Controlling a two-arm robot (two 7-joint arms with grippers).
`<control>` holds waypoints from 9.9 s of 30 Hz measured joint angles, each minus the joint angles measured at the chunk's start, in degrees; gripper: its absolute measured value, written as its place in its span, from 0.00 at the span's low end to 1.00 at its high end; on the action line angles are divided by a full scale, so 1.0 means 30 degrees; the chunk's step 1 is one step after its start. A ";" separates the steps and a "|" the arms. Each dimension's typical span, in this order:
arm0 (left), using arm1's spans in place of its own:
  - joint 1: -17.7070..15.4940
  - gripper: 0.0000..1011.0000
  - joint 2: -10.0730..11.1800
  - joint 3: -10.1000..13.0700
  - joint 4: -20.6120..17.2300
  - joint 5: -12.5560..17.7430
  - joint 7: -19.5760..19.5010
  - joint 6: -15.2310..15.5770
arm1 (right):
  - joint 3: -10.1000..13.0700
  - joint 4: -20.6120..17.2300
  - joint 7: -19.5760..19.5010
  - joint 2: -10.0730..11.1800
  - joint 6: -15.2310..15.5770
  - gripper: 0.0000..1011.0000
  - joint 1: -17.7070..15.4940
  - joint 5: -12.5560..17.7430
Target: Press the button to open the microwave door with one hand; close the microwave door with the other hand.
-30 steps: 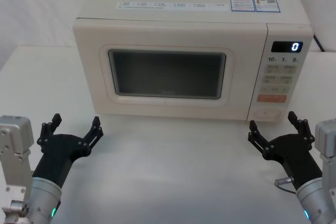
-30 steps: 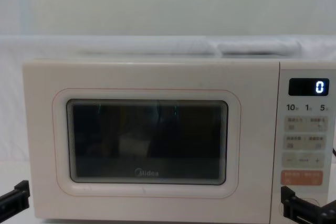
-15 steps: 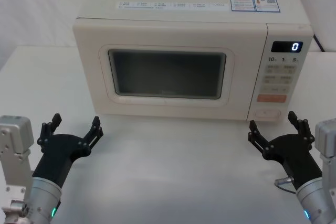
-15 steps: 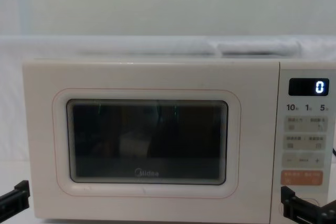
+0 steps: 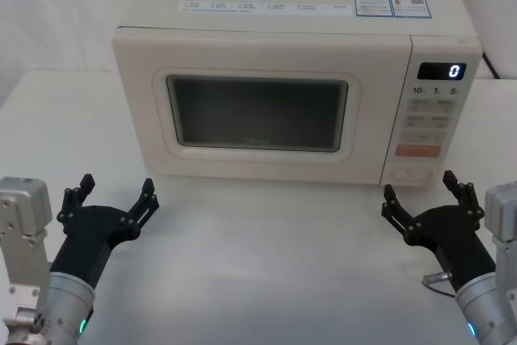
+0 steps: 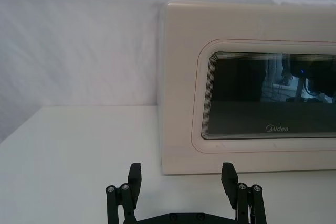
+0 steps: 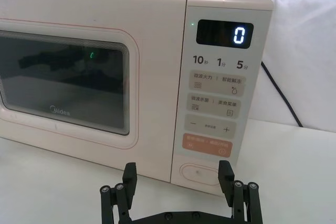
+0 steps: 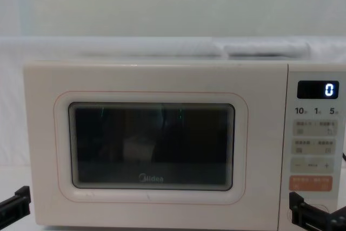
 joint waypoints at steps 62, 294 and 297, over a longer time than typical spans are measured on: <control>-0.0001 0.99 0.0001 0.0000 0.0000 0.0000 -0.0001 0.0001 | 0.0050 0.0003 0.0123 -0.0049 0.0040 0.00 0.0037 -0.0041; 0.0000 0.99 0.0000 0.0002 0.0000 0.0000 0.0000 0.0001 | 0.3025 0.1994 0.3514 -0.1524 -0.1281 0.99 0.0666 0.1302; 0.0000 0.99 0.0000 0.0001 0.0000 0.0000 0.0000 0.0002 | 0.3025 0.1993 0.3514 -0.1524 -0.1281 0.99 0.0665 0.1303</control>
